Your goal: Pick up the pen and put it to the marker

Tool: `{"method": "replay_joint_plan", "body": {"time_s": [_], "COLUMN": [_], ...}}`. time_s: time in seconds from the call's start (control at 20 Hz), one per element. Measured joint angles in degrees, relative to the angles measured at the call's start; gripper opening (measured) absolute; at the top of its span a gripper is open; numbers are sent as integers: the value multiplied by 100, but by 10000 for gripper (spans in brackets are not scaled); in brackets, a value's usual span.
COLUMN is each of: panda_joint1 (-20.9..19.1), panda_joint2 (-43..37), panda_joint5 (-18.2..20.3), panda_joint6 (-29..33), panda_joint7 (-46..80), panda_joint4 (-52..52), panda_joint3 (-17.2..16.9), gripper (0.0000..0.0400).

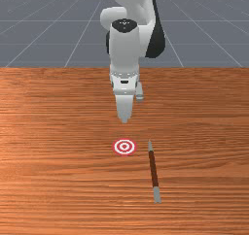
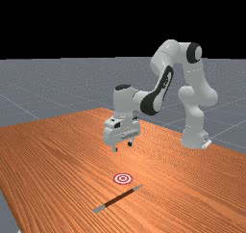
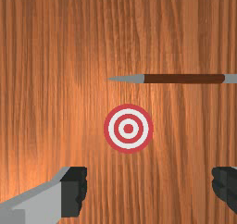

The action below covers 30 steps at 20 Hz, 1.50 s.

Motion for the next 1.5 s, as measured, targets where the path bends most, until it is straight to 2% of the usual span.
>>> {"method": "replay_joint_plan", "body": {"time_s": [0.05, 0.1, 0.15, 0.2, 0.3, 0.4, 0.45, 0.5, 0.55, 0.65, 0.75, 0.85, 1.1, 1.35, 1.5], "panda_joint1": [0, 0, 14, 21, 26, 28, 165, 255, 330, 471, 566, 575, 584, 721, 887], "panda_joint2": [0, 0, -2, -6, -10, -12, -284, -492, -590, -569, -438, -365, -260, 3, 470], "panda_joint5": [0, 0, 12, 21, 30, 32, -47, -71, -54, 107, 392, 564, 689, 763, 788], "panda_joint6": [0, 0, -35, -56, -76, -83, -496, -896, -1232, -1801, -2265, -2477, -2508, -1817, -1630], "panda_joint7": [0, 0, 107, 172, 235, 258, 1289, 2310, 3340, 5393, 7129, 7815, 8180, 8267, 8278], "panda_joint4": [0, 0, 8, 14, 21, 23, -133, -97, 4, 254, 512, 629, 711, 802, 1188], "panda_joint3": [0, 0, -18, -31, -43, -47, -253, -442, -605, -870, -1067, -1145, -1166, -1025, -840], "gripper": [249, 158, 253, 311, 367, 388, 237, 145, 89, 33, 12, 5, 0, 0, 0]}}
